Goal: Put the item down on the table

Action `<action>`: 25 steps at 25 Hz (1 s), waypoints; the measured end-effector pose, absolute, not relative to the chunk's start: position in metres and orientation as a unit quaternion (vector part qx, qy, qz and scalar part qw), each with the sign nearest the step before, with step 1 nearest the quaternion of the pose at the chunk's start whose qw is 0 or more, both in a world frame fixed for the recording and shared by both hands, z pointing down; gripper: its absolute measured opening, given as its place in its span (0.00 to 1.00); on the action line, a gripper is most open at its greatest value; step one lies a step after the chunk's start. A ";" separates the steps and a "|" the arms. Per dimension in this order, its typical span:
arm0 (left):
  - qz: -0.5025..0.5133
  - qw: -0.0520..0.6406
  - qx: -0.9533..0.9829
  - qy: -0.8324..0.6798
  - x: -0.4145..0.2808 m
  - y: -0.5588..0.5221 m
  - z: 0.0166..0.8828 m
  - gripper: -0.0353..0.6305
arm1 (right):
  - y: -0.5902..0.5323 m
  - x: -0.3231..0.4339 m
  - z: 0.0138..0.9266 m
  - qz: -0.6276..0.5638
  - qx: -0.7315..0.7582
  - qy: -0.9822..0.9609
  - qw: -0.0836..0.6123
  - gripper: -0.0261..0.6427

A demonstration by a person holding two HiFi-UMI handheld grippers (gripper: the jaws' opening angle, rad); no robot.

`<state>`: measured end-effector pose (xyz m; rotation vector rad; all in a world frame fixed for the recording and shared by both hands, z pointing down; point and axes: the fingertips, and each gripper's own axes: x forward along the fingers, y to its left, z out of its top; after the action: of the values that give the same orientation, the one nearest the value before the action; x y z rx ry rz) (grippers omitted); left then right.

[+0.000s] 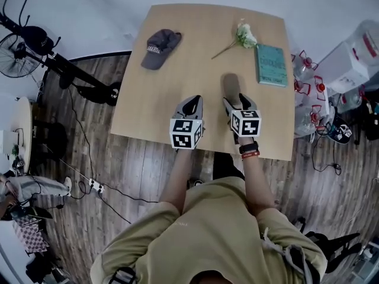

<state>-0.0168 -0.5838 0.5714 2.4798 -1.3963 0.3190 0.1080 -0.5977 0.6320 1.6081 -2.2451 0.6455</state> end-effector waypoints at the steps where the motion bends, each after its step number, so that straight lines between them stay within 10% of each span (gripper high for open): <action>1: 0.110 0.134 0.859 -0.482 -0.018 -0.575 0.567 0.09 | -0.586 0.106 0.626 0.227 0.560 -0.783 0.147 0.47; 25: 0.065 0.061 0.864 -0.496 -0.063 -0.455 0.483 0.09 | -0.452 0.083 0.500 0.126 0.594 -0.792 0.064 0.19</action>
<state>-0.0629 -0.4553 0.4826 2.6139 -1.4996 0.1966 0.0831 -0.4522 0.4997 1.7938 -2.3917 0.3815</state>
